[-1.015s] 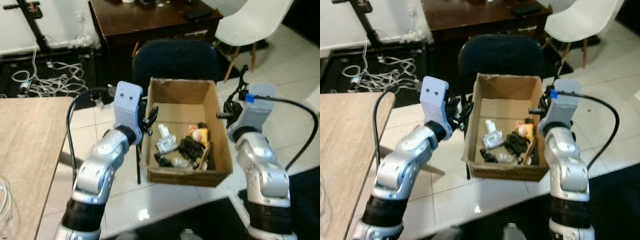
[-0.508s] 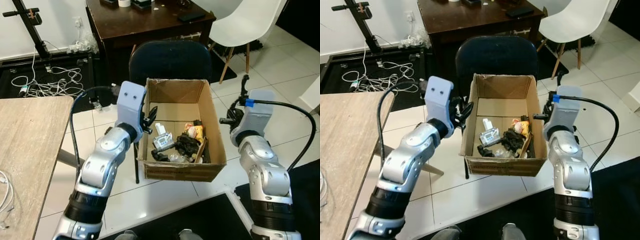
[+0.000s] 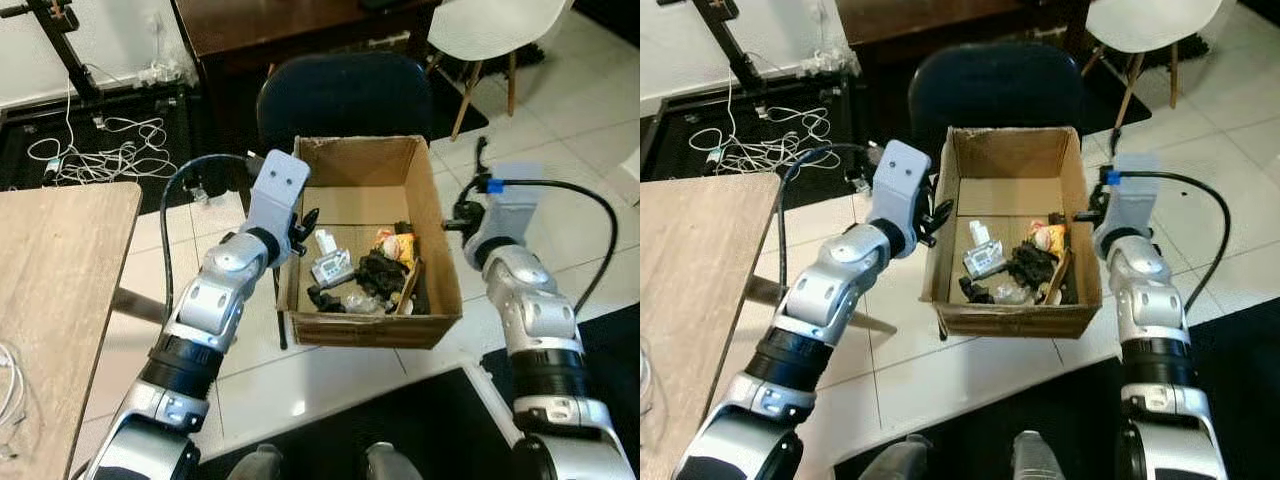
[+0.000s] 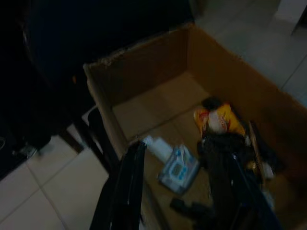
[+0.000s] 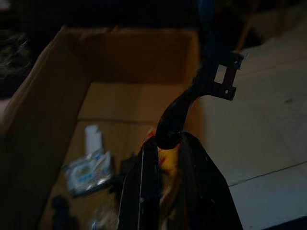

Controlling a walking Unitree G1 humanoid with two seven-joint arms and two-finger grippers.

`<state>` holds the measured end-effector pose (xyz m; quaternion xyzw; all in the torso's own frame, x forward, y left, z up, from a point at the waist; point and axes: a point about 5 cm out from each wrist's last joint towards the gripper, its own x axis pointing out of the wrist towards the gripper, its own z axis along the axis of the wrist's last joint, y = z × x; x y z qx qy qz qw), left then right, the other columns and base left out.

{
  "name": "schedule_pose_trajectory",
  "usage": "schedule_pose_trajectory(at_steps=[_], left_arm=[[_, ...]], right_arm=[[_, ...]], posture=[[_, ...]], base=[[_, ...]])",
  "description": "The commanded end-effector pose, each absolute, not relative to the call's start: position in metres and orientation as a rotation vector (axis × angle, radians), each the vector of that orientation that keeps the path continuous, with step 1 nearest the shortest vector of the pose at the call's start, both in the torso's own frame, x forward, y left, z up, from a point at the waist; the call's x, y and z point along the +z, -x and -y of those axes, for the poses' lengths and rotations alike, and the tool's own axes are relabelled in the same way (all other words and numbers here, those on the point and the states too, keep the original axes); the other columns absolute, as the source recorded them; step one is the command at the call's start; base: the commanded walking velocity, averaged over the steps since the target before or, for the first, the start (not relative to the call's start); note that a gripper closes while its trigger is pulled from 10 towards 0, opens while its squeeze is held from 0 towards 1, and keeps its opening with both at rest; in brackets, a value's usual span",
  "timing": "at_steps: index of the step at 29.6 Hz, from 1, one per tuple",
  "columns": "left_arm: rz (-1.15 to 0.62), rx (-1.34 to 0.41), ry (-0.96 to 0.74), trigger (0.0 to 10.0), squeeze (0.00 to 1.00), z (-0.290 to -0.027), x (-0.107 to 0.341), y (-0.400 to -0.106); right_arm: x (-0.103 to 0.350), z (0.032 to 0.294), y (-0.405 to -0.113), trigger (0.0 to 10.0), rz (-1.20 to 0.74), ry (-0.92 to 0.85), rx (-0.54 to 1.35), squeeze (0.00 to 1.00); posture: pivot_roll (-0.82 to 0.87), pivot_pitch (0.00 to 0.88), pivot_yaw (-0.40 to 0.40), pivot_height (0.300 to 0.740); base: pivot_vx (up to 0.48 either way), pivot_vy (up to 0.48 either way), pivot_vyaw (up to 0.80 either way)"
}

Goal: Picking trash to rubbish bin

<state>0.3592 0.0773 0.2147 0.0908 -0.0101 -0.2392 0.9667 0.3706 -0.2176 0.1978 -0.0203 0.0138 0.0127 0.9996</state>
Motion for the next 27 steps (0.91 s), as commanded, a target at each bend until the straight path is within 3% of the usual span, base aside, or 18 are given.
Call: schedule_pose_trajectory(at_steps=[1, 11, 21, 22, 23, 27], left_arm=[[0.007, -0.468, -0.201, 10.0, 0.0, -0.086, 0.212, -0.362], [0.023, -0.491, -0.158, 10.0, 0.0, -0.09, 0.214, -0.363], [0.157, -0.88, -0.072, 10.0, 0.0, -0.064, 0.233, -0.334], [0.16, -0.899, -0.091, 10.0, 0.0, -0.061, 0.232, -0.332], [0.161, -0.904, -0.101, 10.0, 0.0, -0.06, 0.231, -0.331], [0.163, -0.871, -0.104, 10.0, 0.0, -0.059, 0.229, -0.333]], right_arm=[[0.189, 0.21, -0.373, 10.0, -0.064, 0.053, 0.104, 0.0], [0.175, 0.195, -0.383, 10.0, -0.144, 0.112, 0.284, 0.0], [0.176, 0.202, -0.387, 10.0, -0.15, 0.138, 0.276, 0.0], [0.175, 0.202, -0.387, 10.0, -0.162, 0.105, 0.296, 0.35], [0.175, 0.202, -0.387, 10.0, -0.168, 0.076, 0.305, 1.0], [0.178, 0.202, -0.39, 10.0, -0.155, 0.093, 0.31, 1.0]], posture=[[0.03, 0.341, 0.103, 0.74], [0.04, 0.338, 0.096, 0.74], [0.03, 0.328, 0.092, 0.74], [0.03, 0.327, 0.091, 0.74], [0.03, 0.325, 0.088, 0.74], [0.02, 0.317, 0.082, 0.74]], base=[[0.0, 0.0, 0.0], [0.0, 0.0, 0.0], [0.0, 0.0, 0.0], [0.0, 0.0, 0.0], [0.0, 0.0, 0.0], [0.0, 0.0, 0.0]])
